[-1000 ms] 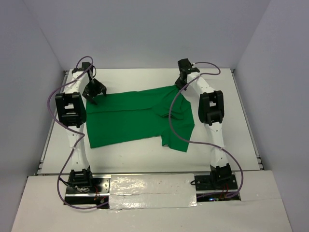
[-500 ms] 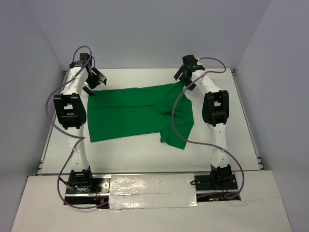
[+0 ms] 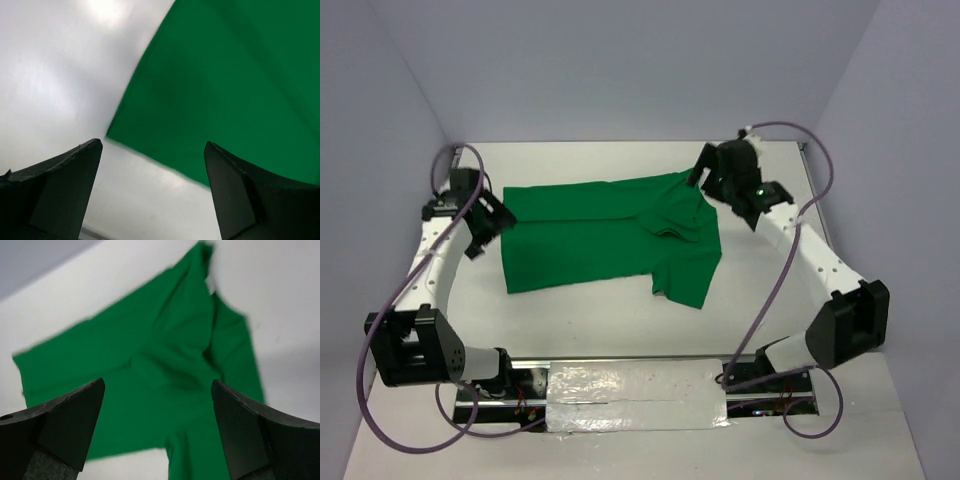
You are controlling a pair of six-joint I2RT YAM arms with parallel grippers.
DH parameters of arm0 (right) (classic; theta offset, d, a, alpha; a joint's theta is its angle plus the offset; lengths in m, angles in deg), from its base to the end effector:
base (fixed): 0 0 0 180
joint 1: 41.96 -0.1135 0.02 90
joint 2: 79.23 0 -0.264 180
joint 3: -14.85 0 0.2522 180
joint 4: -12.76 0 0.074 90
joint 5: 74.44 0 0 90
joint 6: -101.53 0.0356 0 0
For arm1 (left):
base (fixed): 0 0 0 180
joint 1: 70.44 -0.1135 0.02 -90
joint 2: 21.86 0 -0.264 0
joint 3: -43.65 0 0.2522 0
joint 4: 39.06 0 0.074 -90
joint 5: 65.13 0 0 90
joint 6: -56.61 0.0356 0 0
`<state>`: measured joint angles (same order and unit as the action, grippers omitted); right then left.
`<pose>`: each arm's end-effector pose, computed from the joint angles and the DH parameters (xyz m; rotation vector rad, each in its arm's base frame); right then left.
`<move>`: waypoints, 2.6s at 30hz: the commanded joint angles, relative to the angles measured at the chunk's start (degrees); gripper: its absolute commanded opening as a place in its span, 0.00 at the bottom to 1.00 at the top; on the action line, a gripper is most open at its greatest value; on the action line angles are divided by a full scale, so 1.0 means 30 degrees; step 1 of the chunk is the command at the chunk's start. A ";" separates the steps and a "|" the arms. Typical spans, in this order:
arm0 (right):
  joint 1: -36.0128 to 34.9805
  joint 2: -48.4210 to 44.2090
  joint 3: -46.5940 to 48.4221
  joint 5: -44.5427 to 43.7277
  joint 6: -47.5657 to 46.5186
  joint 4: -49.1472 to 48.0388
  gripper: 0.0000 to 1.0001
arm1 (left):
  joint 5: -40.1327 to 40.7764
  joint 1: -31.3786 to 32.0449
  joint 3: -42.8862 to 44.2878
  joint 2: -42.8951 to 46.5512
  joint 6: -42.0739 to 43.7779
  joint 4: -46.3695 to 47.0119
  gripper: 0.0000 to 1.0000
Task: Fold and stack the t-shirts
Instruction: Grap the side of the flattened tshirt closest away from the robot with both arms
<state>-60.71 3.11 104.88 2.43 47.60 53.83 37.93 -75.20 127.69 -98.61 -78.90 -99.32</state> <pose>0.3108 0.0970 0.3491 0.4552 2.1039 0.3133 0.2735 0.0308 0.3157 -1.1303 2.1871 -0.0229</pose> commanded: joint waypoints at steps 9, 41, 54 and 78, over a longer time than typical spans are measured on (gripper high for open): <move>-0.3479 -0.4975 -1.0184 0.1532 0.2184 -0.0227 0.89 | -0.0280 -0.0114 -0.7837 0.2354 -0.2023 0.0850 0.87; -0.1692 -0.8817 -1.6574 0.4287 0.4263 0.1006 0.90 | 0.0393 -0.0086 -0.8605 -0.2921 -0.4779 0.4455 0.31; -0.1546 -0.6912 -1.6488 0.5576 0.4440 -0.0725 0.90 | 0.0713 -0.0114 -0.8486 -0.1838 -0.4661 0.4075 0.70; -0.1165 -0.5330 -1.8040 0.6863 0.5845 -0.2422 0.80 | -0.0018 -0.0261 -0.9481 -0.0434 -0.4985 0.3987 0.00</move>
<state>-64.51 -15.49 54.19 22.61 64.19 46.13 38.60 -75.79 100.32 -102.22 -93.72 -85.79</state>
